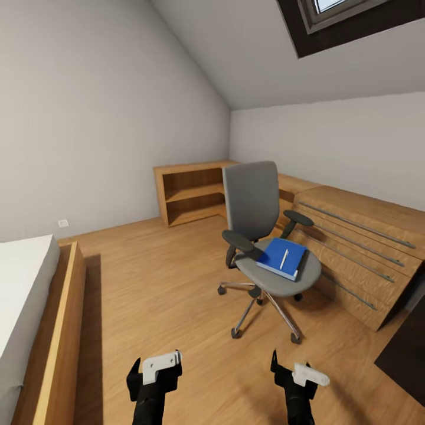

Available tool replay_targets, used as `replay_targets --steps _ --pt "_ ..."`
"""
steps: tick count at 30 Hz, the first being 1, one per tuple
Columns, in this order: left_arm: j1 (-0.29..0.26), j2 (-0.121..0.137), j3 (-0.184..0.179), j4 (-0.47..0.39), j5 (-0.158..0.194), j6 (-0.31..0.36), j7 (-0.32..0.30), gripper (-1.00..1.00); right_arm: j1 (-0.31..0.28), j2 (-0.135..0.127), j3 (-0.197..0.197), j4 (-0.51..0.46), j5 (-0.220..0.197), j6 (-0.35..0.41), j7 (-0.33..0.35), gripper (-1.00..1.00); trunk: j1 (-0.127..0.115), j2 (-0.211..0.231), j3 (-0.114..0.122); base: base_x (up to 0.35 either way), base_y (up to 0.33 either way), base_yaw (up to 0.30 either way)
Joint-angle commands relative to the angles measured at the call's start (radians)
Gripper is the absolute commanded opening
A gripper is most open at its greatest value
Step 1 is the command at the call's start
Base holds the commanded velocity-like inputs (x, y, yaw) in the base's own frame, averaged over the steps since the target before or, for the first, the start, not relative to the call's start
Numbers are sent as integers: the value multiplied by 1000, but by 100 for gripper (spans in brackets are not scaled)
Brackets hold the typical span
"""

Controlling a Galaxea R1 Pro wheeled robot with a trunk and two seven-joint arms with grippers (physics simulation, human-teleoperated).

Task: In the bedroom, organize the workspace by keeping the computer under the desk, ensuring the monitor is on the desk, placing the keyboard on the desk next to the monitor, placing the mouse on the desk next to the keyboard, moving the folder from the swivel chair onto the desk next to the mouse, stacking the notebook on top of the folder with the pen on top of the notebook, and positioning the swivel chair next to the desk.

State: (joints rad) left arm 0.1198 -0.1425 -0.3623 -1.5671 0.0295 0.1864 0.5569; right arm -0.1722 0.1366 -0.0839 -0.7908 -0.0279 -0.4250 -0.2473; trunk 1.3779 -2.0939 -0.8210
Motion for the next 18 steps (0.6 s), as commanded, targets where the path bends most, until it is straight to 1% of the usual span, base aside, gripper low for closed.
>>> replay_targets --steps 1,3,4,5,7,8,10,11,12,13,15,16,17,18 --pt "0 0 -1 0 2 5 6 100 6 -1 -2 2 2 -6 -1 100 -4 7 3 0 0 0" --pt "0 1 0 7 3 5 7 100 24 -10 -4 4 4 -10 -3 100 -12 21 9 0 0 0" --pt "0 1 2 19 3 5 8 100 36 -22 -4 5 4 -11 -3 100 -16 28 12 0 0 0" --pt "0 1 5 28 3 4 9 100 42 -26 -5 6 4 -12 -3 100 -19 35 15 0 0 0" --pt "0 1 23 67 4 3 12 100 57 -35 -5 6 5 -14 -4 100 -27 49 21 0 0 0" --pt "0 1 43 97 5 1 14 100 67 -39 -5 7 5 -16 -4 100 -31 56 24 0 0 0" --pt "0 1 65 127 5 0 14 100 76 -41 -5 7 6 -18 -3 100 -39 70 31 0 0 0" --pt "0 1 91 161 6 -1 13 100 84 -43 -5 8 7 -22 -2 100 -42 77 34 0 0 0" --pt "0 1 103 180 7 -1 12 100 88 -43 -5 8 7 -24 -1 100 -46 84 37 0 0 0" --pt "0 1 127 225 8 -3 12 100 94 -44 -5 11 8 -31 1 100 -50 91 40 0 0 0" --pt "0 0 148 271 9 -6 11 100 99 -44 -4 17 9 -37 3 100 -58 105 46 0 0 0" --pt "0 0 163 314 9 -10 11 100 101 -44 -4 31 9 -43 3 100 -62 112 50 0 0 0" --pt "0 0 169 333 9 -14 11 100 102 -44 -3 39 10 -46 4 100 -65 119 53 0 0 0" --pt "0 0 177 370 10 -29 11 100 104 -43 -2 57 10 -55 5 100 -69 126 56 0 0 0"
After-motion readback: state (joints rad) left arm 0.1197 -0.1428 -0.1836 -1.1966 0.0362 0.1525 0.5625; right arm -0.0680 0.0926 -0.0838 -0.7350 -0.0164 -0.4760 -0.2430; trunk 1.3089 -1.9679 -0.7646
